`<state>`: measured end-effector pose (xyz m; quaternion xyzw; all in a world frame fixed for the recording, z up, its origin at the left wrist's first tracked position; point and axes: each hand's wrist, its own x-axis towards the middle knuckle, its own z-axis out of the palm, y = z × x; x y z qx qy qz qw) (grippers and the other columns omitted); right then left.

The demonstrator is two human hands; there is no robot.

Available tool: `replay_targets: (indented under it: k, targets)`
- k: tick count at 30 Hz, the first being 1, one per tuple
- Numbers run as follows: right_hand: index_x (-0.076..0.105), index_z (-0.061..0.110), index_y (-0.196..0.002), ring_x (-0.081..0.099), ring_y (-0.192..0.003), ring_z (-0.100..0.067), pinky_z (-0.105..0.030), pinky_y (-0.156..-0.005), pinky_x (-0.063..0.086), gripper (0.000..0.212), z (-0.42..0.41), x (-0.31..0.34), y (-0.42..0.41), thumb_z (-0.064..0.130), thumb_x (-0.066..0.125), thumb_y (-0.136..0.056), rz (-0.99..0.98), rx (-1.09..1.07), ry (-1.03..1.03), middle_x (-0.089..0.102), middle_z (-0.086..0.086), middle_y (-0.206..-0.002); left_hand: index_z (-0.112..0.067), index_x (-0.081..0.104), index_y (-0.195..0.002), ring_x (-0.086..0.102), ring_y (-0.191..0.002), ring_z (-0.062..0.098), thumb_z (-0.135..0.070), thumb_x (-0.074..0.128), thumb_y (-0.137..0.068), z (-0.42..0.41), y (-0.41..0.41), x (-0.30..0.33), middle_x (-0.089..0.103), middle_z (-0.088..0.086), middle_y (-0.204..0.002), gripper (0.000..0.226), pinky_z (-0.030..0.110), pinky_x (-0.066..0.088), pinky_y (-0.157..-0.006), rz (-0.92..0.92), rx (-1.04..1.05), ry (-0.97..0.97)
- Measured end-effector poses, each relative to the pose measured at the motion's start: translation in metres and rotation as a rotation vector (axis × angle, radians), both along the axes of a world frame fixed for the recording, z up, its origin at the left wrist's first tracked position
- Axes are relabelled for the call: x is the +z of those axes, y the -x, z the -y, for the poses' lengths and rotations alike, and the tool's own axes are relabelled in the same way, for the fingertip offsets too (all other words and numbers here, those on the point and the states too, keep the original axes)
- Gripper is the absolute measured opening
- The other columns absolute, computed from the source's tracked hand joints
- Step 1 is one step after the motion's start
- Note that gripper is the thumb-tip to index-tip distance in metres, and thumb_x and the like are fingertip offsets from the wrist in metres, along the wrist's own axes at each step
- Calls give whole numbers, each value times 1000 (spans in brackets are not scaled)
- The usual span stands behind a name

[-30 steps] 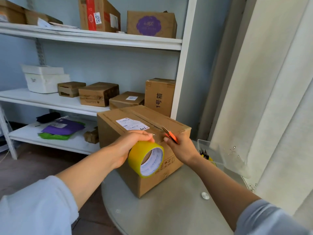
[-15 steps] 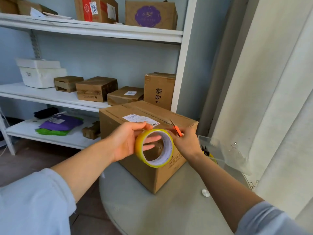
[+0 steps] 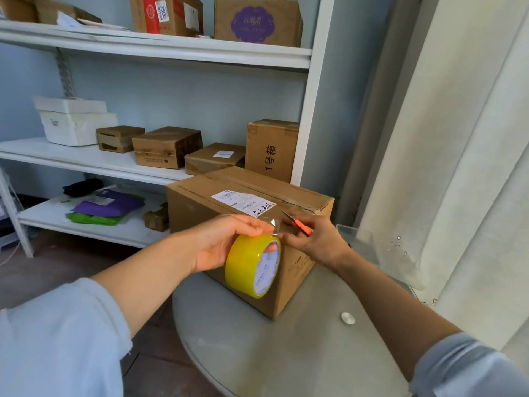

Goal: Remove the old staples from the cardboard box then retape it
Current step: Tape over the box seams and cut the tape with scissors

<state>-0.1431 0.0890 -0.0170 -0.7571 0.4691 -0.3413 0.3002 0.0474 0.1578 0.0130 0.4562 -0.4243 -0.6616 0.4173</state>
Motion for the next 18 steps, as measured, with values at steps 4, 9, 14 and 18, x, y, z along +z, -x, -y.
replay_targets:
  k: [4,9,14,18]
  targets:
    - [65,15,-117,49,-57,-4,-15,-45,42,36,-6,18,31,18,74,-83,8,2,-157,49,9,-71,-4,65,-104,72,-75,18,1,47,-90,4,15,-2,70,13,-100,23,27,58,-68,15,-32,11]
    - [68,9,-85,49,-49,0,-18,-50,42,22,-15,25,33,30,71,-84,144,-89,-120,49,14,-46,-13,65,-97,65,-91,21,-2,47,-91,10,34,-7,69,11,-99,22,41,46,-95,164,-73,35]
    - [73,3,-77,44,-47,-7,-14,-42,35,19,-20,27,22,21,78,-77,111,11,-41,52,3,-51,-16,67,-89,64,-93,18,-4,52,-91,6,47,-9,67,9,-112,19,37,50,-85,183,-47,71]
    - [76,16,-76,62,-63,-7,-25,-66,53,4,-18,29,19,19,79,-77,-14,-42,90,68,7,-66,-17,65,-110,63,-96,15,-11,56,-92,5,51,-11,67,3,-107,21,35,51,-82,268,-16,73]
